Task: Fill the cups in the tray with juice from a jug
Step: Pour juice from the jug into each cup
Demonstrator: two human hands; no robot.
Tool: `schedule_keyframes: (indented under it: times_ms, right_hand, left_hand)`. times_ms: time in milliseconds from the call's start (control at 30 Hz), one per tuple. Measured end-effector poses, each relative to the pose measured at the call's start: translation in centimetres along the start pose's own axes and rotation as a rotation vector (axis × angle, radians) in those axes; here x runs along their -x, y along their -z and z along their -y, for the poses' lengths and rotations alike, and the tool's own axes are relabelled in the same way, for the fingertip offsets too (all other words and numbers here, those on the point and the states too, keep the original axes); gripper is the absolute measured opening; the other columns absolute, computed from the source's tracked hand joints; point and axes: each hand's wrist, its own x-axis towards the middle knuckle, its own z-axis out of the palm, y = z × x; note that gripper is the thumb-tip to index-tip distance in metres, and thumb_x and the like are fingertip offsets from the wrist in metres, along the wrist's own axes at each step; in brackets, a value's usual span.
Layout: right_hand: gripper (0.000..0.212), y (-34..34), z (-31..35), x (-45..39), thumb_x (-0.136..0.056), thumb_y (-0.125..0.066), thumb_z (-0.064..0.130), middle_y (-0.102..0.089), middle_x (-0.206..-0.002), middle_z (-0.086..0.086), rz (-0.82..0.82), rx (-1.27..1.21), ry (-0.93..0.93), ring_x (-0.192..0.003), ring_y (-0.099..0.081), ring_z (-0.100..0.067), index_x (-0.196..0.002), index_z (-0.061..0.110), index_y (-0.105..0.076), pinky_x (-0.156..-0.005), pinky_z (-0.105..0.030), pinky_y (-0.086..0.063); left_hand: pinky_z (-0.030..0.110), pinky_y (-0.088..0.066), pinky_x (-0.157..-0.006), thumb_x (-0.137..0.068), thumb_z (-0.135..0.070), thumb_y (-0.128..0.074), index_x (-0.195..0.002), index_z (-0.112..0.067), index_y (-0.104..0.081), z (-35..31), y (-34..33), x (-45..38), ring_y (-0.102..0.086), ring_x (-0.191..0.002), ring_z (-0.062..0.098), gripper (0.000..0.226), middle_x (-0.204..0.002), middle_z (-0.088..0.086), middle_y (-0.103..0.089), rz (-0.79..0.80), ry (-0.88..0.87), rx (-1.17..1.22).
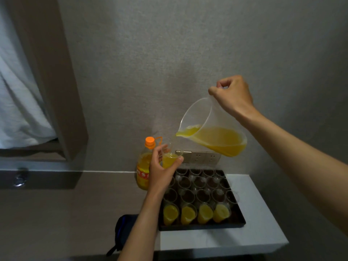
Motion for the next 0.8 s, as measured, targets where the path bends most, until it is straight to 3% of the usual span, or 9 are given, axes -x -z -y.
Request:
schedule_keyframes:
  times_ms: [800]
  right_hand:
    - [0.030, -0.70, -0.37, -0.54, -0.076, -0.065, 0.030, -0.031, -0.045, 0.006, 0.001, 0.023, -0.019, -0.049, -0.035, -0.012, -0.056, 0.015, -0.048, -0.057, -0.031, -0.032]
  left_hand:
    - [0.018, -0.050, -0.090, -0.081, -0.021, -0.086, -0.129, -0.029, -0.058, -0.63, -0.14, -0.49, -0.060, -0.112, -0.006, 0.056, -0.123, -0.013, -0.064, -0.007, -0.004, 0.026]
